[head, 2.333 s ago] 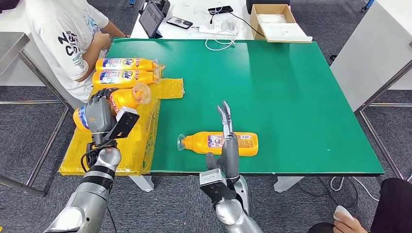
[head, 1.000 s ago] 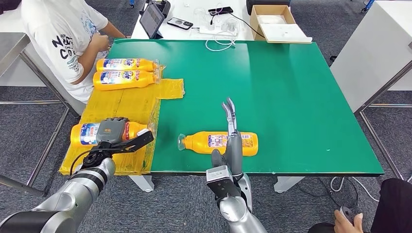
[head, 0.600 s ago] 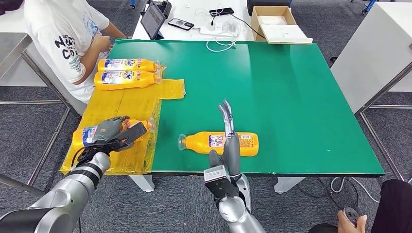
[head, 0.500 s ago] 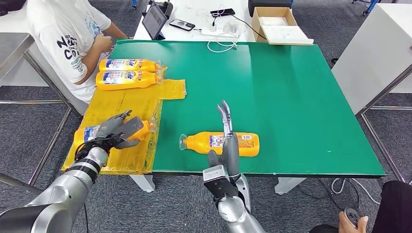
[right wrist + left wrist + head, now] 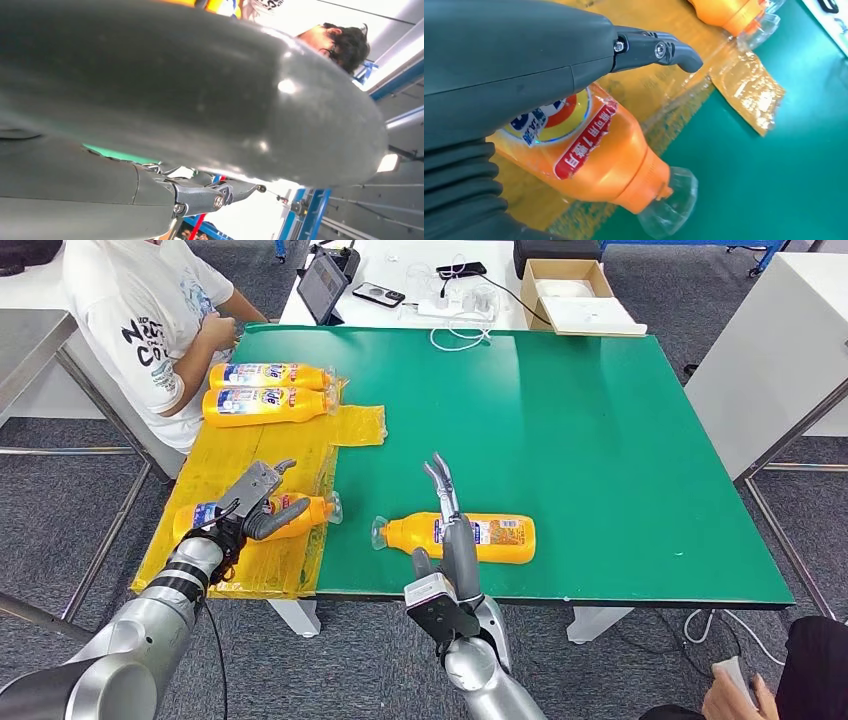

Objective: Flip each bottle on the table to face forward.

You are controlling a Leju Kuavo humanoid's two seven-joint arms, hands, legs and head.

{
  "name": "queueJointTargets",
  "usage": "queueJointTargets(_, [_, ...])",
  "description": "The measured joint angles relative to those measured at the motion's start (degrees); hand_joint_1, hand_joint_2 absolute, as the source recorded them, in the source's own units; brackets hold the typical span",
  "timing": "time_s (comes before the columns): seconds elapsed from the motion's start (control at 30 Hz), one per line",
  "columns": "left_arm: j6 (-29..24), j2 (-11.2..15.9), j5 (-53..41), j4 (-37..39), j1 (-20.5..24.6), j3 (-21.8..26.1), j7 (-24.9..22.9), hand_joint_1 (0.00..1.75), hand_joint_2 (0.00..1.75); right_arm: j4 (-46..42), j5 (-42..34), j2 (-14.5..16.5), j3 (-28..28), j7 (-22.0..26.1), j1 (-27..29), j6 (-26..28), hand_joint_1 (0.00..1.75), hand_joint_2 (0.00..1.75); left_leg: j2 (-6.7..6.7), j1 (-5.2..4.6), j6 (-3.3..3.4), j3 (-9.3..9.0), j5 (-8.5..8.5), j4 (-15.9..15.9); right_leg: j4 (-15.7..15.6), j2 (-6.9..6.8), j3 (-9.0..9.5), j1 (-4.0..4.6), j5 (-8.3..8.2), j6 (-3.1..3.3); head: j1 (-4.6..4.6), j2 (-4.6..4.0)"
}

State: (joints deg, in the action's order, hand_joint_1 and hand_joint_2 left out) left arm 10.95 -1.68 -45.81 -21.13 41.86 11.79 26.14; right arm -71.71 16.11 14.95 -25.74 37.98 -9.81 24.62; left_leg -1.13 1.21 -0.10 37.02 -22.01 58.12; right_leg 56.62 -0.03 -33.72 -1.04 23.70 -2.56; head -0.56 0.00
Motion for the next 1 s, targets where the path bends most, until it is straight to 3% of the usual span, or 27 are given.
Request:
queueJointTargets(0.37, [-1.0,-1.6,6.4,-0.3,-1.0,2.7,2.8,0.0,0.0,1.2,0.7,0.0,0.0,-0.3,-0.1,0.1,0.0,0.0,0.03,0.01,-0.01,0.01,-0.01,0.0,0.0,0.01,-0.07,0.01,0.01,-0.02,-0.01,0.0])
queueJointTargets(0.43, [-4.6,-2.0,7.5,-0.6,-1.3,3.0,4.6,0.0,0.87,1.3,1.0,0.0,0.1,-0.6,-0.1,0.4,0.0,0.0,0.05,0.01,-0.01,0.02,-0.01,0.0,0.0,0.02,-0.1,0.01,0.01,-0.02,-0.01,0.0])
queueJointTargets(0.5, [-15.1,-2.9,8.4,-1.8,-2.4,3.5,8.1,0.0,1.75,1.2,2.3,0.0,0.1,-1.7,0.0,0.8,0.0,0.0,0.15,0.01,0.0,0.08,-0.01,0.0,0.0,0.04,-0.21,0.01,-0.06,0.02,-0.02,0.0])
queueJointTargets(0.63, [-42.5,-5.3,9.4,-10.2,-6.7,2.6,13.5,0.0,1.75,1.3,8.2,-0.7,0.1,-7.3,0.0,-0.1,0.0,1.75,0.5,0.0,0.0,0.35,0.0,0.0,0.0,0.22,-0.5,0.01,-0.17,0.04,-0.02,0.0])
queueJointTargets(0.7, [-48.8,-6.2,7.9,-17.8,-9.9,1.3,13.9,0.0,1.75,1.5,11.2,-1.8,0.1,-10.6,-0.5,-1.4,0.0,1.75,0.56,0.0,0.0,0.39,-0.01,0.0,0.0,0.28,-0.56,0.0,-0.16,0.04,-0.01,0.0])
queueJointTargets(0.77, [-50.7,-7.4,6.4,-25.6,-13.2,0.7,14.0,0.0,1.75,1.9,13.9,-3.4,0.2,-13.8,-1.3,-2.7,0.0,1.75,0.52,0.0,0.0,0.46,-0.01,0.0,0.0,0.29,-0.61,0.0,-0.13,0.04,-0.01,0.0])
queueJointTargets(0.87, [-50.5,-8.5,12.4,-34.5,-17.4,-0.9,14.1,0.0,1.75,2.1,18.4,-6.7,1.1,-18.4,-2.4,-4.7,0.0,1.75,0.54,0.0,0.0,0.53,-0.04,0.0,0.0,0.28,-0.65,0.0,-0.12,0.04,-0.02,0.0])
queueJointTargets(1.0, [-47.7,-8.6,24.0,-40.8,-21.8,-4.3,14.1,0.0,1.75,1.0,23.3,-11.4,3.7,-23.7,-2.5,-7.3,0.0,1.75,0.52,-0.01,0.01,0.64,-0.05,0.0,0.0,0.28,-0.76,0.0,-0.12,0.04,-0.01,0.0])
